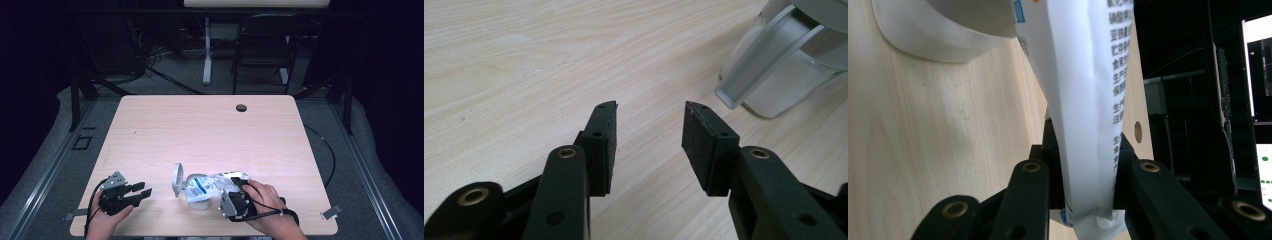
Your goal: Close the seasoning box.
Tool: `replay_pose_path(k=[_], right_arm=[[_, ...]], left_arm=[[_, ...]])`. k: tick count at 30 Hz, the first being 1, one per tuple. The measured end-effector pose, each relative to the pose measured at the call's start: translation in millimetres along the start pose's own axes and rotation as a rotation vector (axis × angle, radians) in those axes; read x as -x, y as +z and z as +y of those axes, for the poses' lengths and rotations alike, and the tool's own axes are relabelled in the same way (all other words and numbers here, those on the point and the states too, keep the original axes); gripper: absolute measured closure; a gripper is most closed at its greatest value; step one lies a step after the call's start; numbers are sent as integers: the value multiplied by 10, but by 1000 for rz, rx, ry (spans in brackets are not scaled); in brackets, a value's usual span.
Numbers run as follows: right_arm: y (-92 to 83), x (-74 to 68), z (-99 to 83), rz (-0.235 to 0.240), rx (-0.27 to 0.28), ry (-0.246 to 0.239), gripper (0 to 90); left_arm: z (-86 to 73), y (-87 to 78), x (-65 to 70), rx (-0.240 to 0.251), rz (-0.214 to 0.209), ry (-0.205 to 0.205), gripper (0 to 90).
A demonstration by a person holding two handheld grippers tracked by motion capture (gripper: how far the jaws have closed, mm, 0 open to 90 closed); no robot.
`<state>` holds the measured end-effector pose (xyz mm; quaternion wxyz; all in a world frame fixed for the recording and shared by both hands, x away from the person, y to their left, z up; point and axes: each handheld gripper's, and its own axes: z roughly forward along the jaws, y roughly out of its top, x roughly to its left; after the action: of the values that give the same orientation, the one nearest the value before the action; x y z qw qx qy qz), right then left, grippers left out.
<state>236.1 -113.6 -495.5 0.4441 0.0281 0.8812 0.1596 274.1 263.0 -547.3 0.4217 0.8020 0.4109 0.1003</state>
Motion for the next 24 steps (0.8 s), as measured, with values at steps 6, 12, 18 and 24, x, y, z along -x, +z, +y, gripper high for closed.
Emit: replay_pose_path(k=[6, 12, 18, 24], right_arm=[[-2, -43, -28, 6, 16, 65, 774], [-9, -60, -56, 9, 24, 108, 776], [7, -79, -88, 27, 47, 169, 778], [8, -95, -107, 36, 58, 216, 780]], left_arm=[[-12, 14, -1, -7, 0, -3, 577], [-14, 19, -6, -6, 3, -5, 576], [-22, 21, -13, -7, 5, -7, 577], [-23, 21, -19, -7, 8, -9, 576]])
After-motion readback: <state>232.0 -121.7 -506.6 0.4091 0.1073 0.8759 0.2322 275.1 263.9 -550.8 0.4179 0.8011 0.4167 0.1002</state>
